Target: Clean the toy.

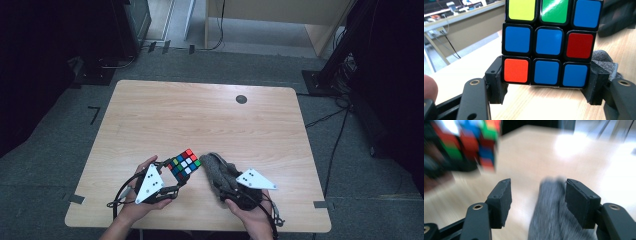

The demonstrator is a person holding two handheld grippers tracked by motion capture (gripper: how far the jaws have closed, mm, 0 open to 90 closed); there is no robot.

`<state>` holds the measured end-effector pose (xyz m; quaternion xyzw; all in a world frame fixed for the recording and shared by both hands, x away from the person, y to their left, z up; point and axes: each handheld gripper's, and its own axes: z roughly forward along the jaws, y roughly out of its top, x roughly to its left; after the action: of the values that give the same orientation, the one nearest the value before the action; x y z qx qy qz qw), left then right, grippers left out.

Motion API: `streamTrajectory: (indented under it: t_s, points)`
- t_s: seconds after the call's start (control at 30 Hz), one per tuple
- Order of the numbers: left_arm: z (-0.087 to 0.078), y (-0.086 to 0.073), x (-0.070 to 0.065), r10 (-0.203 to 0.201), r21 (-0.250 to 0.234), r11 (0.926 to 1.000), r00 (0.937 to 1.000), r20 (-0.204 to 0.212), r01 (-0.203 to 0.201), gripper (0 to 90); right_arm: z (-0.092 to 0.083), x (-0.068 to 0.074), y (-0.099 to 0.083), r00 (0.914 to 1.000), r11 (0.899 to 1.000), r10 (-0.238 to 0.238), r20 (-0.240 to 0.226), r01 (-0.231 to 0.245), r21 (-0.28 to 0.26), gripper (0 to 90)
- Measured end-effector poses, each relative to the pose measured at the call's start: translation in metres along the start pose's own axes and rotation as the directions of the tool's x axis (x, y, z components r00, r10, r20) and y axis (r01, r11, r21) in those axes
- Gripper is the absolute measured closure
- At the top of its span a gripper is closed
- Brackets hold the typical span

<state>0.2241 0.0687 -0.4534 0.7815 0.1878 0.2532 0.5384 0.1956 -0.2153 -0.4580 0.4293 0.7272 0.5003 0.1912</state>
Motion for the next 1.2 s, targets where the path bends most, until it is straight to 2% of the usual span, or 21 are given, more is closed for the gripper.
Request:
streamTrajectory:
  t_s: [0.07, 0.1, 0.17, 0.23, 0.27, 0.33, 0.4, 0.5, 0.57, 0.63, 0.67, 0.73, 0.8, 0.87, 0.9, 0.97, 1.03, 1.07, 1.1, 1.17, 1.2]
  points:
    - [0.002, -0.001, 0.001, -0.026, 0.012, 0.9996, 0.9994, 0.024, 0.026, 33.8, 0.015, -0.001, -0.011, 0.9957, 0.996, -0.05, 0.078, 0.044, 0.072, 38.9]
    - [0.003, -0.001, 0.001, -0.038, 0.019, 0.9991, 0.9985, 0.038, 0.038, 33.8, 0.021, -0.001, -0.016, 0.9923, 0.994, -0.071, 0.102, 0.061, 0.096, 38.9]
    - [0.005, -0.002, 0.002, -0.068, 0.025, 0.9975, 0.9955, 0.067, 0.066, 33.8, 0.031, -0.001, -0.023, 0.9889, 0.988, -0.092, 0.117, 0.076, 0.136, 42.2]
    - [0.006, -0.002, 0.002, -0.091, 0.03, 0.9956, 0.9914, 0.094, 0.089, 33.8, 0.038, -0.001, -0.03, 0.9792, 0.977, -0.131, 0.155, 0.101, 0.188, 58.4]
    - [0.007, -0.002, 0.002, -0.092, 0.036, 0.9954, 0.9912, 0.095, 0.089, 33.8, 0.04, -0.003, -0.032, 0.9786, 0.972, -0.13, 0.159, 0.095, 0.214, 66.6]
    - [0.008, -0.003, 0.002, -0.09, 0.053, 0.995, 0.9912, 0.097, 0.085, 33.8, 0.039, -0.009, -0.035, 0.9868, 0.975, -0.075, 0.144, 0.042, 0.218, 77.3]
    - [0.01, -0.004, 0.002, -0.087, 0.075, 0.9939, 0.9918, 0.093, 0.081, 33.8, 0.032, -0.012, -0.03, 0.9901, 0.981, -0.033, 0.137, 0.006, 0.192, 80.6]
    - [0.011, -0.006, 0.001, -0.077, 0.089, 0.9937, 0.9918, 0.103, 0.068, 33.9, 0.007, -0.016, -0.013, 0.9924, 0.996, 0.069, 0.102, -0.075, 0.058, 81.7]
    - [0.012, -0.007, -0.002, -0.046, 0.094, 0.995, 0.9925, 0.114, 0.035, 33.9, -0.014, -0.014, 0.001, 0.992, 0.992, 0.115, 0.053, -0.111, -0.059, 81.8]
    - [0.014, -0.006, -0.008, -0.004, 0.096, 0.9953, 0.9913, 0.132, -0.009, 33.8, -0.032, -0.004, 0.016, 0.9943, 0.982, 0.099, -0.039, -0.104, -0.16, 81.7]
    - [0.014, -0.006, -0.011, 0.013, 0.097, 0.9949, 0.9905, 0.137, -0.027, 33.8, -0.038, 0.003, 0.022, 0.9942, 0.979, 0.078, -0.074, -0.09, -0.185, 81.7]
    - [0.016, -0.005, -0.019, 0.049, 0.094, 0.9936, 0.9882, 0.145, -0.063, 33.8, -0.042, 0.017, 0.029, 0.992, 0.977, 0.035, -0.121, -0.06, -0.204, 81.7]
    - [0.016, -0.002, -0.024, 0.07, 0.08, 0.9933, 0.9845, 0.161, -0.083, 33.9, -0.041, 0.032, 0.033, 0.985, 0.98, -0.009, -0.172, -0.026, -0.197, 81.6]
    - [0.014, -0.001, -0.027, 0.083, 0.067, 0.9931, 0.9821, 0.169, -0.096, 33.9, -0.037, 0.042, 0.031, 0.9809, 0.984, -0.035, -0.191, 0.001, -0.179, 81.6]
    - [0.013, -0.001, -0.027, 0.085, 0.062, 0.9934, 0.9818, 0.17, -0.097, 33.9, -0.035, 0.043, 0.03, 0.9823, 0.985, -0.037, -0.184, 0.006, -0.17, 81.6]
    - [0.01, -0.001, -0.026, 0.08, 0.041, 0.9951, 0.9792, 0.186, -0.089, 33.9, -0.033, 0.037, 0.028, 0.987, 0.986, -0.015, -0.16, -0.013, -0.167, 81.6]
    - [0.008, 0.001, -0.024, 0.073, 0.028, 0.9964, 0.9796, 0.187, -0.08, 34.0, -0.033, 0.027, 0.025, 0.9971, 0.99, -0.006, -0.076, -0.005, -0.144, 81.7]
    - [0.007, 0.002, -0.024, 0.069, 0.026, 0.9968, 0.9803, 0.185, -0.075, 34.0, -0.033, 0.021, 0.023, 0.9993, 0.991, 0.002, -0.038, -0.007, -0.133, 81.7]
    - [0.007, 0.003, -0.023, 0.072, 0.024, 0.9967, 0.981, 0.18, -0.077, 34.0, -0.033, 0.015, 0.021, 0.9994, 0.991, 0.03, -0.019, -0.032, -0.127, 81.7]
    - [0.008, 0.002, -0.023, 0.082, 0.033, 0.9955, 0.9825, 0.167, -0.088, 34.0, -0.036, 0.01, 0.021, 0.9982, 0.989, 0.053, -0.026, -0.057, -0.139, 81.6]
    - [0.008, 0.001, -0.023, 0.088, 0.04, 0.9946, 0.9826, 0.164, -0.096, 33.9, -0.039, 0.013, 0.023, 0.9976, 0.986, 0.046, -0.053, -0.053, -0.16, 81.6]
